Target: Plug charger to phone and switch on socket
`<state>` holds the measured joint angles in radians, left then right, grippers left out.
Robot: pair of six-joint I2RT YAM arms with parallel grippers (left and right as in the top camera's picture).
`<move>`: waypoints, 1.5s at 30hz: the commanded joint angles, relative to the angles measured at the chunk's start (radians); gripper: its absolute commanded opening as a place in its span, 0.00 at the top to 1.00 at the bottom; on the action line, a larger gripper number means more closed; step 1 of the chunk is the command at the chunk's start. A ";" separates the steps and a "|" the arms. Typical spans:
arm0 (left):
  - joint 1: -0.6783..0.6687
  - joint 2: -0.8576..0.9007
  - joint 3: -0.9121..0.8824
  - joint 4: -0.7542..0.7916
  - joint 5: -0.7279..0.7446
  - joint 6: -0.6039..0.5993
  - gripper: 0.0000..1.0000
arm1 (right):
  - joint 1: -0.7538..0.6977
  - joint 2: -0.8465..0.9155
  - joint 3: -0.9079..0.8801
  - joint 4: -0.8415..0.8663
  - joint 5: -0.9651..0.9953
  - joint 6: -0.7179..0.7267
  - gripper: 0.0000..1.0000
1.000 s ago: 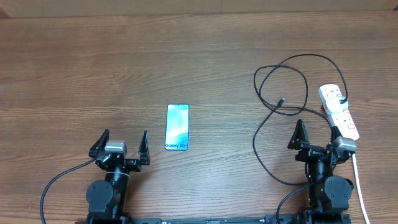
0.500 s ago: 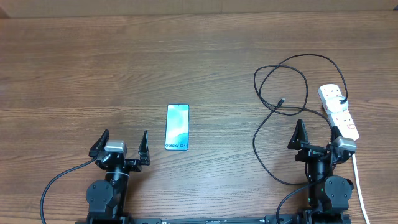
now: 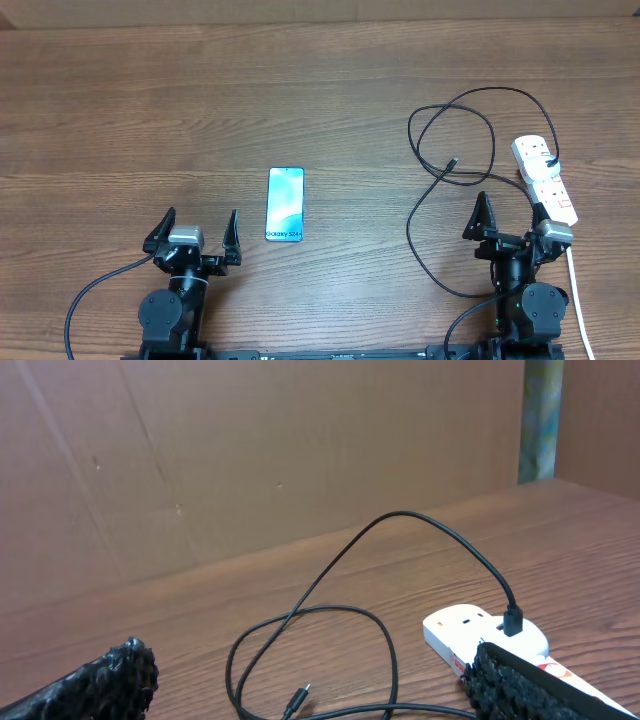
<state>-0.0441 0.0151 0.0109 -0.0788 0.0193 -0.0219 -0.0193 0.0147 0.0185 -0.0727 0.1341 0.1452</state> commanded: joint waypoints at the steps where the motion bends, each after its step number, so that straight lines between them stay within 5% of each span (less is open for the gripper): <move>1: 0.005 -0.011 -0.006 0.002 0.007 0.019 0.00 | -0.003 -0.012 -0.011 0.003 -0.005 -0.005 0.00; 34: 0.005 -0.011 -0.006 0.007 0.011 -0.011 0.00 | -0.003 -0.012 -0.011 0.003 -0.005 -0.005 0.00; 45: 0.005 -0.011 0.063 -0.032 0.230 -0.118 0.00 | -0.003 -0.012 -0.011 0.003 -0.005 -0.005 0.00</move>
<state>-0.0441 0.0151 0.0219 -0.0875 0.1612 -0.0689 -0.0193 0.0147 0.0185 -0.0727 0.1341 0.1452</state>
